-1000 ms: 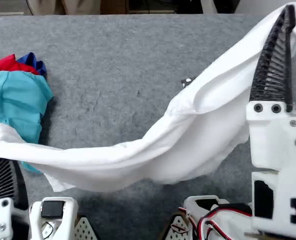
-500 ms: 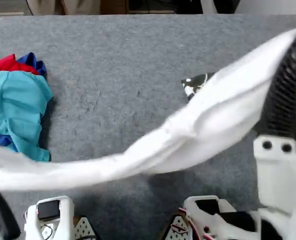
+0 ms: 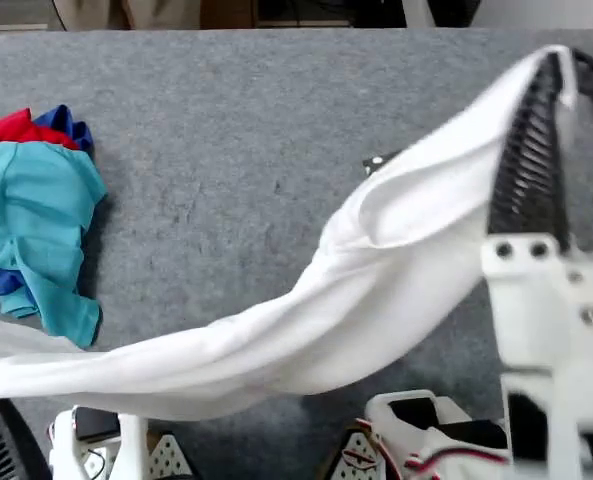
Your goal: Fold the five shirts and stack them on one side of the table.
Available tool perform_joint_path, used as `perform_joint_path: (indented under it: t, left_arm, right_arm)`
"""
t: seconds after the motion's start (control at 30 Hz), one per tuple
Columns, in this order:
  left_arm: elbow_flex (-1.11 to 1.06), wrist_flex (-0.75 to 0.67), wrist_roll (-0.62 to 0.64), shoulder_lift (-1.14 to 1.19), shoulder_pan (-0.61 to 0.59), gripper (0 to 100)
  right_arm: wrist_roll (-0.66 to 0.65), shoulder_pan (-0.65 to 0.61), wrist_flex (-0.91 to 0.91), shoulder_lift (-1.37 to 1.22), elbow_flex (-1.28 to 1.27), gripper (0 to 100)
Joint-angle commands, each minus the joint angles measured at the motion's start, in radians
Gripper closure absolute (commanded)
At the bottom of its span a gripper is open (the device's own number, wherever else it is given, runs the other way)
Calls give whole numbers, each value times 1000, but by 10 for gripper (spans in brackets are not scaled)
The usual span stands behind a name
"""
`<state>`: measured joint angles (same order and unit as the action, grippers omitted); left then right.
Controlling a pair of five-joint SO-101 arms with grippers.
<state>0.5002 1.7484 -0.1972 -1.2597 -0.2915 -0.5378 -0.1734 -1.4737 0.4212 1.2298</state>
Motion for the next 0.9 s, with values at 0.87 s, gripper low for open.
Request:
perform_joint_path:
  t: [0.87]
  left_arm:
    - [-1453, -1548, -69, 288, 68, 982]
  right_arm:
    - [-94, -19, 1051, -321, -1006, 996]
